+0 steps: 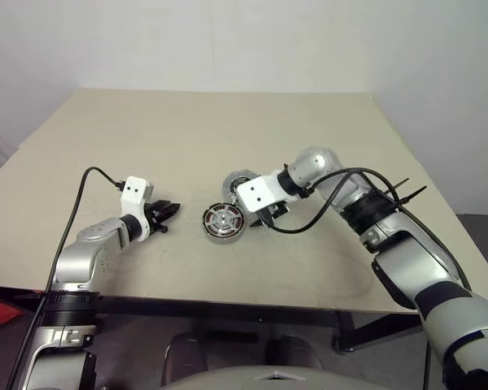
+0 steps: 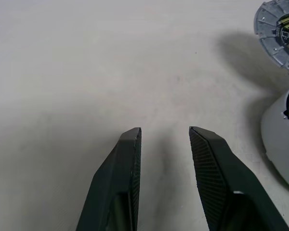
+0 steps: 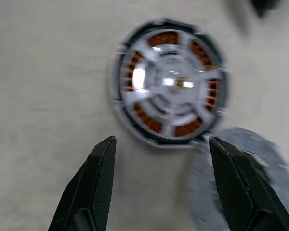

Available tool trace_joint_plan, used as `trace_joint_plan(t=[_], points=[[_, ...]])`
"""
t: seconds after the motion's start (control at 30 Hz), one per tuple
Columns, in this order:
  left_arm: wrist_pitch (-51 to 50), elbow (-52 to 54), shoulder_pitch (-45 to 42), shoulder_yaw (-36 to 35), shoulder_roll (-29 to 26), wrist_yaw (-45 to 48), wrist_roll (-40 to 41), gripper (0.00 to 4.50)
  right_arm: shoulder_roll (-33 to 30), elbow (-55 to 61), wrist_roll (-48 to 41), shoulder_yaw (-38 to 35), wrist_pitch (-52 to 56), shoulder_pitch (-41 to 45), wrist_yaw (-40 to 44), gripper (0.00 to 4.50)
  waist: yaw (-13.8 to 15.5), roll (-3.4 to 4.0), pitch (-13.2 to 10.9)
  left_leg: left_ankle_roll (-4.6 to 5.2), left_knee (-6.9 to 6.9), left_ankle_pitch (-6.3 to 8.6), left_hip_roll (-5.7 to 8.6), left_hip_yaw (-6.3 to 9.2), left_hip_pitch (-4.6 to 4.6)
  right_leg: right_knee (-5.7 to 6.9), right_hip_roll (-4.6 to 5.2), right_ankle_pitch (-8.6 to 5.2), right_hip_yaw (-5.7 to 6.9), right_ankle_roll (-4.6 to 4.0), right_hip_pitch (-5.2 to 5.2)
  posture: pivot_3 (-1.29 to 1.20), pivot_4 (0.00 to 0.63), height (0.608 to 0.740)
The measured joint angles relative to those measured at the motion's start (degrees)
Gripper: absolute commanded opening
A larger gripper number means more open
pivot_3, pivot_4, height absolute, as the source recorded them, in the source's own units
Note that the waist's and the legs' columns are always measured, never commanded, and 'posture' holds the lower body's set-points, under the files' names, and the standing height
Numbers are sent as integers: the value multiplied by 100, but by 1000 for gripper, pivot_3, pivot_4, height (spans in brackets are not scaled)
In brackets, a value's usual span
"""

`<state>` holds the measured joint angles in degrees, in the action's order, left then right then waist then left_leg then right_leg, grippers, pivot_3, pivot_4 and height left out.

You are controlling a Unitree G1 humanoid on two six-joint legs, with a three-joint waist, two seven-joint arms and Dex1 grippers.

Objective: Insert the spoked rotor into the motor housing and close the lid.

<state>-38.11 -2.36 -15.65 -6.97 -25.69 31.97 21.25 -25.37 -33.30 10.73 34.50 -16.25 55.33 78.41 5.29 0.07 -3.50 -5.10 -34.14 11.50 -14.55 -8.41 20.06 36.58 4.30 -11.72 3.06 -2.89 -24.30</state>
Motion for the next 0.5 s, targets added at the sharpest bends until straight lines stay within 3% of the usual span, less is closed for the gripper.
trace_joint_plan(t=[0.2,0.5], points=[[13,-23,9,-2,6,-2,-1,1688,-147,536,190,50,-98,-503,169,3444,4,-2,0,7,-14,4,3,0,-11,11,6,1,0,1,11,0,0,740],[18,-29,9,-2,13,-3,-1,1688,200,449,495,49,-54,-437,-113,3444,-7,-2,0,2,-13,2,-3,0,-14,16,1,1,0,1,10,0,0,740]])
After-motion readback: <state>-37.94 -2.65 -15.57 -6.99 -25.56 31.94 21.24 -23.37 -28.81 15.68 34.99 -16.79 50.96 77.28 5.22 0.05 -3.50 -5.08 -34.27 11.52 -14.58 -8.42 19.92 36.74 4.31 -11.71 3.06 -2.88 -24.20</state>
